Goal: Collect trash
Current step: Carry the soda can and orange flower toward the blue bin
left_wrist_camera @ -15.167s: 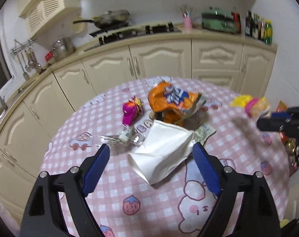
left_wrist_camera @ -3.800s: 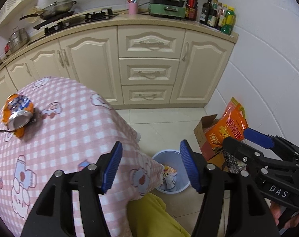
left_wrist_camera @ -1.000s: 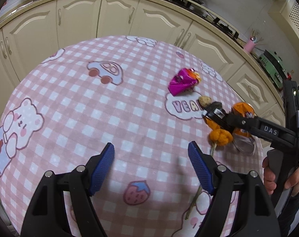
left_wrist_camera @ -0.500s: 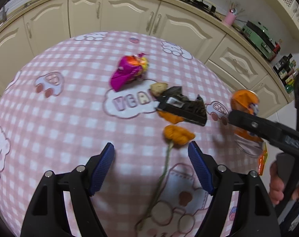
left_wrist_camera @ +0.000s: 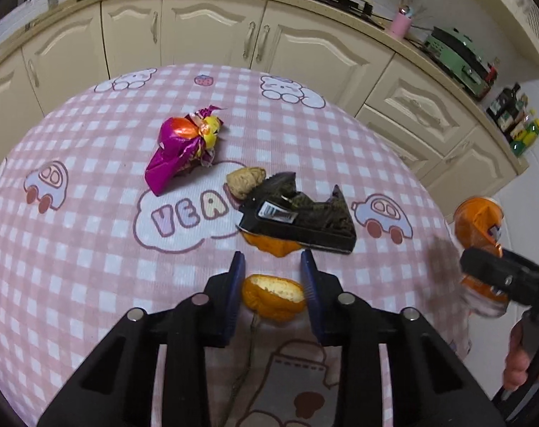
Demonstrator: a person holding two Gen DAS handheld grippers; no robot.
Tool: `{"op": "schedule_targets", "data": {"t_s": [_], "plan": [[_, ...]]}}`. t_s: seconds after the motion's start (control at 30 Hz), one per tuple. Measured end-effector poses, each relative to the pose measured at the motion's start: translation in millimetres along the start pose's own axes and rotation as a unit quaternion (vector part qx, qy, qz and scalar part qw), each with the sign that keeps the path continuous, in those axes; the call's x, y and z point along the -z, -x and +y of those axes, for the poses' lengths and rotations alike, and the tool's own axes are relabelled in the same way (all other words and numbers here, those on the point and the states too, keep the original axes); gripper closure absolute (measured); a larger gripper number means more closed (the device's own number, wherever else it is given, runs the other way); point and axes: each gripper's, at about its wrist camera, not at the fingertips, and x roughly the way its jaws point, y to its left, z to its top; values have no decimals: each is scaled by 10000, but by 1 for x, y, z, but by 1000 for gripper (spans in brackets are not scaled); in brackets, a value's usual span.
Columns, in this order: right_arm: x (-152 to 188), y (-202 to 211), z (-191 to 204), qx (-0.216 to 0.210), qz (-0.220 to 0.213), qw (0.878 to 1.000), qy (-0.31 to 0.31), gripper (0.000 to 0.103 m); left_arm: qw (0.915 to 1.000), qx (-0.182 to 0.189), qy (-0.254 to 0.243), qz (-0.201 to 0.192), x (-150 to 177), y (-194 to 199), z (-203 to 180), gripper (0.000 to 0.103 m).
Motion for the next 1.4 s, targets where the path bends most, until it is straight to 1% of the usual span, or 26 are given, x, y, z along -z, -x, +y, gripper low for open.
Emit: {"op": "schedule_targets", "data": {"t_s": [0.07,0.17,0.27,0.3,0.37,0.57,0.67,0.87,1.07,1.23,1.4], "plan": [[3,6,-7,3,-35,10000,-48,8,9999,-102,-28,-4,3,3,-4,73],[10,14,-18,29,-82,9999,-101,8,9999,-47,-94,19,8,6,-11,74],[19,23,-27,81,-101,9998,-150,8,9996,-227,-186,-43,13,9,-23,74],[22,26,-31,110,-107,9997,-169,8,9995,-229,-219,-41,14,9,-27,74],[28,30,-38,147,-106,9996,-213,8,9996,-137,-260,-12,17,11,-35,74],[46,45,-63,287,-121,9987,-406,8,9989,-9,-478,-30,25,20,-67,74],[57,55,-77,366,-159,9979,-504,8,9976,56,-686,-93,31,25,-92,74],[79,72,-111,500,-203,9955,-780,8,9947,149,-1017,-89,41,28,-138,74],[101,93,-148,594,-294,9918,-1096,8,9900,332,-1373,-57,51,30,-191,75],[120,112,-182,695,-403,9871,-1384,8,9830,503,-1763,-40,64,30,-241,75],[138,128,-213,813,-480,9813,-1679,8,9757,618,-2103,71,78,20,-288,75]]}}
